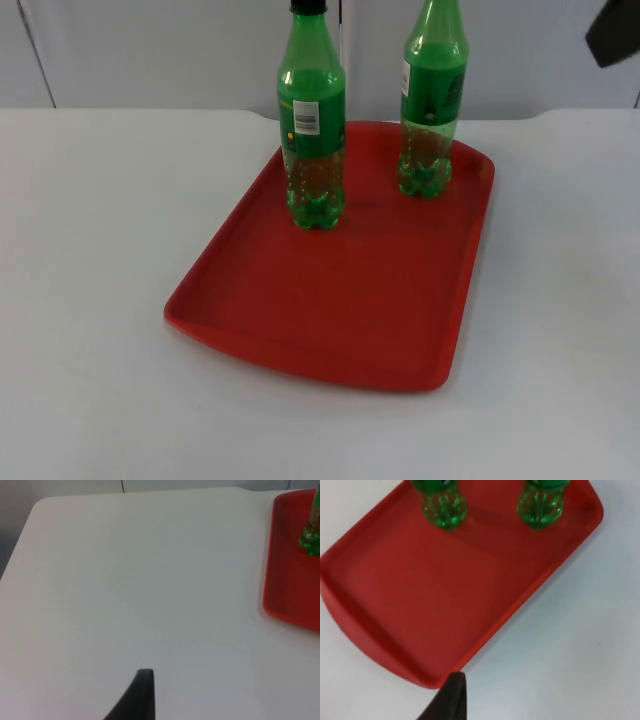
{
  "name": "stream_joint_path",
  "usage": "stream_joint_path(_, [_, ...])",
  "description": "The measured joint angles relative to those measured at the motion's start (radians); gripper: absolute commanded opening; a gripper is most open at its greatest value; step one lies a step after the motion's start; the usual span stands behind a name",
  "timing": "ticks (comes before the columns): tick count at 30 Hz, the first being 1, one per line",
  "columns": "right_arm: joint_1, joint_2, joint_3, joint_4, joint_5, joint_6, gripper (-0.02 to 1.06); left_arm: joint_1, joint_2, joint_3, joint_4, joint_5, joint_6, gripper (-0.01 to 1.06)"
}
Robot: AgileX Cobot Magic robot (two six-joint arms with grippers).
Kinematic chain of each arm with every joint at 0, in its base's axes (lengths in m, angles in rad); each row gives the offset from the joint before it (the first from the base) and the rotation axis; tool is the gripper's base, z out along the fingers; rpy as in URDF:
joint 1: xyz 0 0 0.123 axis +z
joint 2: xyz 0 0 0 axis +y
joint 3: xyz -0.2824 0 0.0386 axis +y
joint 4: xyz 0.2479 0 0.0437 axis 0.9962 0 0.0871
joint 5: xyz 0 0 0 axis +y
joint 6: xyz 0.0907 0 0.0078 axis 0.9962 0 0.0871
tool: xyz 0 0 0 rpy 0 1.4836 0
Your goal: Place the bottle upright on the tray.
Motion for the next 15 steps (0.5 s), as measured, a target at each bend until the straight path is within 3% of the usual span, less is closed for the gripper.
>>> stream_joint_path(15, [0.000,-0.357,0.392,0.007,-0.149,0.000,1.05,0.000,0.000,0.000,0.000,0.000,0.000,1.04])
